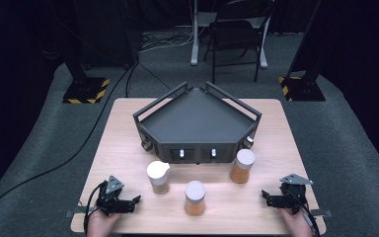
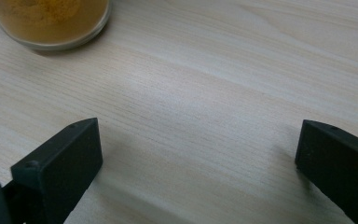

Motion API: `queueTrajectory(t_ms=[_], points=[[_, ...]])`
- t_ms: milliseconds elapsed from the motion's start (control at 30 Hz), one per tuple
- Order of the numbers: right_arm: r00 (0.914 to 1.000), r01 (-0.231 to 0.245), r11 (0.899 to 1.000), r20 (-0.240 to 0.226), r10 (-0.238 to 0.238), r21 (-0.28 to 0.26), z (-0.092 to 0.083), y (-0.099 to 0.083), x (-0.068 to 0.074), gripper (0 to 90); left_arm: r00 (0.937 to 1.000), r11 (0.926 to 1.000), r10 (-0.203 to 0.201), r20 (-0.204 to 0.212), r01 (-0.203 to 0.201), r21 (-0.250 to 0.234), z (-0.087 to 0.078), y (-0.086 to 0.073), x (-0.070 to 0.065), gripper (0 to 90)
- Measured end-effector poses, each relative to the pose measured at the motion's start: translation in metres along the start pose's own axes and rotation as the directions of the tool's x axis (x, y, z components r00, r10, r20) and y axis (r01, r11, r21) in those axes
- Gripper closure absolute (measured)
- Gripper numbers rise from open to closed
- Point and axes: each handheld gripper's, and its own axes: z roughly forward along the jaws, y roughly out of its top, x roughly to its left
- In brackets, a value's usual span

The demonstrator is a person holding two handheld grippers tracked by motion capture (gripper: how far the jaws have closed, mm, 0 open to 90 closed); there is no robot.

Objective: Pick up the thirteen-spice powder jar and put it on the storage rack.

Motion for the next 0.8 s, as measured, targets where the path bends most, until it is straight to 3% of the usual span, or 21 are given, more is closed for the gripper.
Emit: queueTrajectory(t_ms=[800], points=[[0.9999,-0.009,1.0,0.01,0.009,-0.001,0.0002,-0.0001,0.0012,0.0,1.0,1.0,-0.001,-0.001,0.001,0.001,0.0001,0.0003,0.0,4.7]])
